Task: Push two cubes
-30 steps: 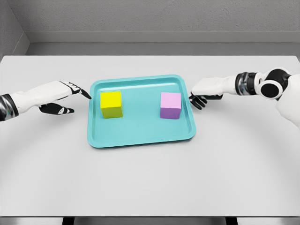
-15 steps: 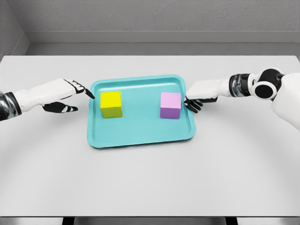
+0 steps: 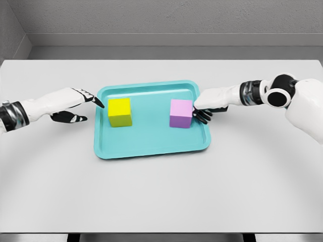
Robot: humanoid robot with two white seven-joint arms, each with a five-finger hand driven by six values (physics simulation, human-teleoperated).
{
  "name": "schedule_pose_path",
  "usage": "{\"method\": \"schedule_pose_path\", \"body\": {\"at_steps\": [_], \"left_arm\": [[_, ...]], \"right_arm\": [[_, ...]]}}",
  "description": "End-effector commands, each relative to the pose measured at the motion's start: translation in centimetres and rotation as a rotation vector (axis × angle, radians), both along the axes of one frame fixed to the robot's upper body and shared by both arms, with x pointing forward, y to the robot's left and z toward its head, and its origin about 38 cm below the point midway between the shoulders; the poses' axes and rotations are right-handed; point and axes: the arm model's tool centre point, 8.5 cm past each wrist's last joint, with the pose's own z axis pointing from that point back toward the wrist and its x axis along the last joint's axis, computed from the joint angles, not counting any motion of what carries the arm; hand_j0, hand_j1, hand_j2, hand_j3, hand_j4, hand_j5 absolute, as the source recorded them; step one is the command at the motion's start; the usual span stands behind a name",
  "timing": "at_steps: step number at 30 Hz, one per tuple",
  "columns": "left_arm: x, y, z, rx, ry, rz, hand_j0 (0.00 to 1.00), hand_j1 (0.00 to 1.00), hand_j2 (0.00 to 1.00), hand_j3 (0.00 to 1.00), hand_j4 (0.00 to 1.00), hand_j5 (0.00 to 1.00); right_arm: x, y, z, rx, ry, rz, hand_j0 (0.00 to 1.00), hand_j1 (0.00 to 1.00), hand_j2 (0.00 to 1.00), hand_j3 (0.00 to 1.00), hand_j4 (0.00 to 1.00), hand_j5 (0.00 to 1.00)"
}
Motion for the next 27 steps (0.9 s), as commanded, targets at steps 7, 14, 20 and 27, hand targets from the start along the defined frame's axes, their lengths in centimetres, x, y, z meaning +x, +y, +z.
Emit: {"method": "schedule_pose_path", "body": {"at_steps": [7,14,20,27], "left_arm": [[0.1,-0.1,-0.2,-0.015,0.007,0.005,0.69,0.69,0.69,0.69,0.69,0.69],[0.3,-0.4,-0.2,-0.018,0.006,0.002,0.68,0.68,0.68,0.68,0.68,0.68],[0.5,0.0,-1.1,-0.005,0.026,0.022,0.68,0.68,0.68,0.68,0.68,0.68],[1.0,-0.6,-1.5,-0.014,0.031,0.026,0.68,0.68,0.68,0.68,0.68,0.68]], "right_arm": [[-0.1,1.7,0.0,0.021,0.004,0.026,0.1,0.1,0.1,0.1,0.1,0.1],[-0.1,2.4,-0.1,0.027,0.008,0.037,0.1,0.1,0.1,0.1,0.1,0.1],[0.0,2.4,-0.1,0.027,0.007,0.032,0.1,0.1,0.1,0.1,0.1,0.1],[0.2,2.3,0.0,0.024,0.005,0.026,0.1,0.1,0.1,0.1,0.1,0.1]]}}
